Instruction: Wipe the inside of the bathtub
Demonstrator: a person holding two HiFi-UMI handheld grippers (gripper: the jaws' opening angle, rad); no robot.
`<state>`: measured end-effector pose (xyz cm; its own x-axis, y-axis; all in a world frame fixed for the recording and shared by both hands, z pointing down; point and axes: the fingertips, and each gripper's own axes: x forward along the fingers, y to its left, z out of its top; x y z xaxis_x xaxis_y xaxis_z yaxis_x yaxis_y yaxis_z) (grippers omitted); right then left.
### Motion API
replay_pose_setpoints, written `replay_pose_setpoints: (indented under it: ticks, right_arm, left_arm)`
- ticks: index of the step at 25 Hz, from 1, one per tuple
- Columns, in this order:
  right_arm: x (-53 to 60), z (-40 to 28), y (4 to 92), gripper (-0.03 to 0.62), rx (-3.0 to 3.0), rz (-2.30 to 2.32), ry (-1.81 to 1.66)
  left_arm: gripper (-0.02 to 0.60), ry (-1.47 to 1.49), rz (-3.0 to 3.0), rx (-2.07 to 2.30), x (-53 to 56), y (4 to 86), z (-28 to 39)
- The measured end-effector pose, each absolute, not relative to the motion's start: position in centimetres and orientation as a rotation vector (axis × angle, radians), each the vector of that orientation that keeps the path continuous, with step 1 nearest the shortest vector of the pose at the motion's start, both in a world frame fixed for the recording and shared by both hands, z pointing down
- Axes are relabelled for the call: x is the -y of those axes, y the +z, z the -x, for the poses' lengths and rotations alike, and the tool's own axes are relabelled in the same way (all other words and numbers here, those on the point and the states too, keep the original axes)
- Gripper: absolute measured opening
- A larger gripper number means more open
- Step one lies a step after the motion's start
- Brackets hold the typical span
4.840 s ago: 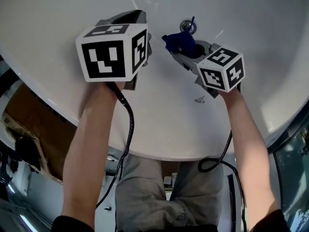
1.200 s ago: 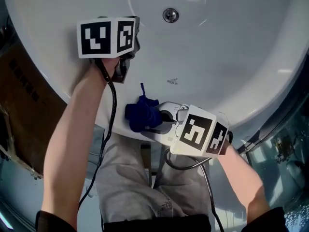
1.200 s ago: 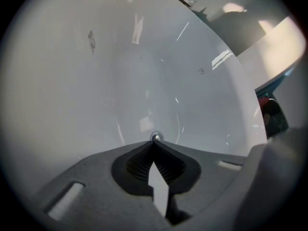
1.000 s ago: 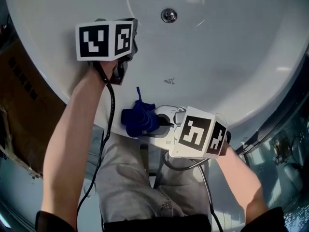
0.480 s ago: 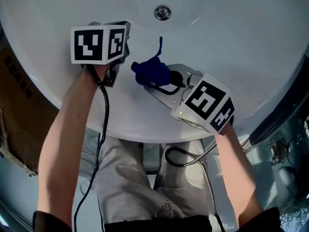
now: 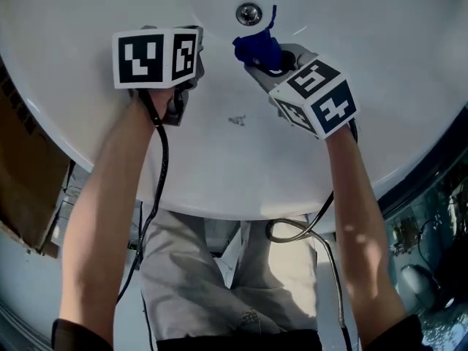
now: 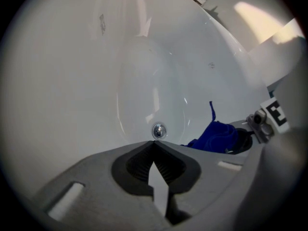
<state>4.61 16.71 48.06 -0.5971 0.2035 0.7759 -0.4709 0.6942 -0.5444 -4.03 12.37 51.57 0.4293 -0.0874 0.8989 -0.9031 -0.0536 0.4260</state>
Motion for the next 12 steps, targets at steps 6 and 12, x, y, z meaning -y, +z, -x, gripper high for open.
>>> replay_pose_setpoints:
  ticks: [6,12]
  right_arm:
    - [-17.9,-4.8,54.6,0.086,1.878,-0.006,0.858]
    - [-19.0,-4.5,59.3,0.087,1.771,0.19,0.798]
  left_arm:
    - [0.002,0.818,-1.461,0.939,-12.6,52.9,3.6]
    - [0.003,0.806,-1.465,0.929,-13.2,53.2,3.8]
